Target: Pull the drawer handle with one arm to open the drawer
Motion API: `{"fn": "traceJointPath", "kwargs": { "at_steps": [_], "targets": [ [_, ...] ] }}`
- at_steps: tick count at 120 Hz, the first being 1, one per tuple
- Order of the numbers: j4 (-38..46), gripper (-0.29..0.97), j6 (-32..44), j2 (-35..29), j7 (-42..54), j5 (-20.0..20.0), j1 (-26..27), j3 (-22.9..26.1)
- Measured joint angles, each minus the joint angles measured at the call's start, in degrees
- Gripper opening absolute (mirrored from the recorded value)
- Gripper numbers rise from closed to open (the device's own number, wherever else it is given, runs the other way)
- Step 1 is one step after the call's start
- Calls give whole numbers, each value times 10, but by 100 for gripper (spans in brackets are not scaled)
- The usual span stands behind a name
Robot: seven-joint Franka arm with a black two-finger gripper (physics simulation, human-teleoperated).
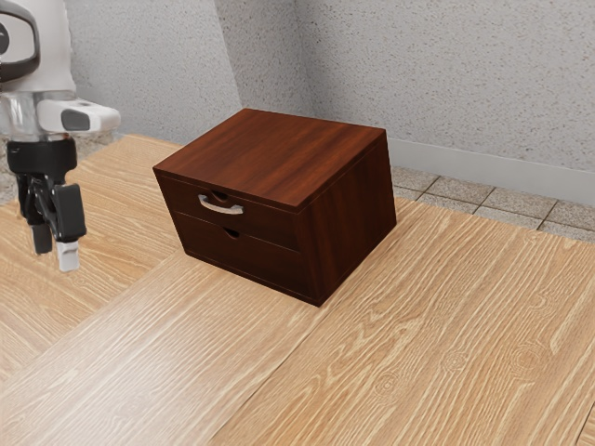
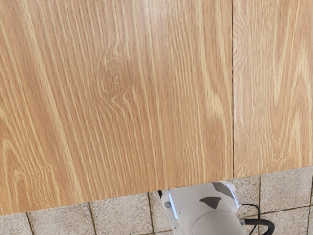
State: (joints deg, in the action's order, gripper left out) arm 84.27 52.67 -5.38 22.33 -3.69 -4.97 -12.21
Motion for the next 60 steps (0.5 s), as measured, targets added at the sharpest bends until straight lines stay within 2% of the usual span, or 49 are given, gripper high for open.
{"fn": "traceJointPath", "kwargs": {
  "at_steps": [16, 21, 25, 32, 46, 60],
  "targets": [
    [-9, 68, 106, 2, 93, 6, 12, -2],
    [-13, 68, 134, 0, 133, -8, 9, 5],
    [-14, 68, 161, -2, 175, -13, 6, 13],
    [-2, 68, 218, -7, 261, 3, -2, 19],
    [47, 68, 370, -1, 438, 19, -15, 23],
    [50, 68, 471, 41, 585, 38, -110, 106]
  ]
}}
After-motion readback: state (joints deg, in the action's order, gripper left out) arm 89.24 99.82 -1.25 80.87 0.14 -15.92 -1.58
